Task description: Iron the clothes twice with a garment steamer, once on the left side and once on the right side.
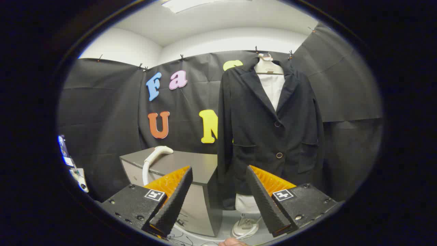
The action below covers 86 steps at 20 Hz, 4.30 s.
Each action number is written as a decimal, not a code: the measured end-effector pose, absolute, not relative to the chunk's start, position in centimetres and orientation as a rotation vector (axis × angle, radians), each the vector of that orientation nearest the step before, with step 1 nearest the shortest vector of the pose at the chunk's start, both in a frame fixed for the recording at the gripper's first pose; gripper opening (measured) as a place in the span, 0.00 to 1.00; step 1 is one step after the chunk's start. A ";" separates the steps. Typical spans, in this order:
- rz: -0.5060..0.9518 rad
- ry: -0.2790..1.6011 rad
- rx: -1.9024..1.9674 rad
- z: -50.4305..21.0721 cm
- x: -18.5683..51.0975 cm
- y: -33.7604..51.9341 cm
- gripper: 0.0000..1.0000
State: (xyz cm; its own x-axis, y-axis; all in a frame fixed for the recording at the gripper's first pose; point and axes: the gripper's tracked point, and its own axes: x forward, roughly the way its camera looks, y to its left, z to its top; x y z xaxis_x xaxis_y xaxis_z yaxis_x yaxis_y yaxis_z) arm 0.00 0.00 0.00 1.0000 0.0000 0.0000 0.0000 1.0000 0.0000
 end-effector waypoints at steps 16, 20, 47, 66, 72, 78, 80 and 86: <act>-0.100 -0.016 -0.035 -0.1 -1.0 0.4 1.00; -0.073 0.003 -0.010 0.0 -0.3 3.8 1.00; 0.333 0.358 -0.031 -1.7 23.6 31.8 1.00; 0.206 0.624 0.004 -8.3 34.0 33.7 0.48; 0.188 0.569 0.067 -6.5 32.3 32.7 0.37; 0.188 0.484 0.096 -3.9 28.1 30.3 0.35; 0.177 0.450 0.100 -2.9 26.4 28.9 0.35; 0.051 0.353 0.129 -0.7 21.0 21.0 0.36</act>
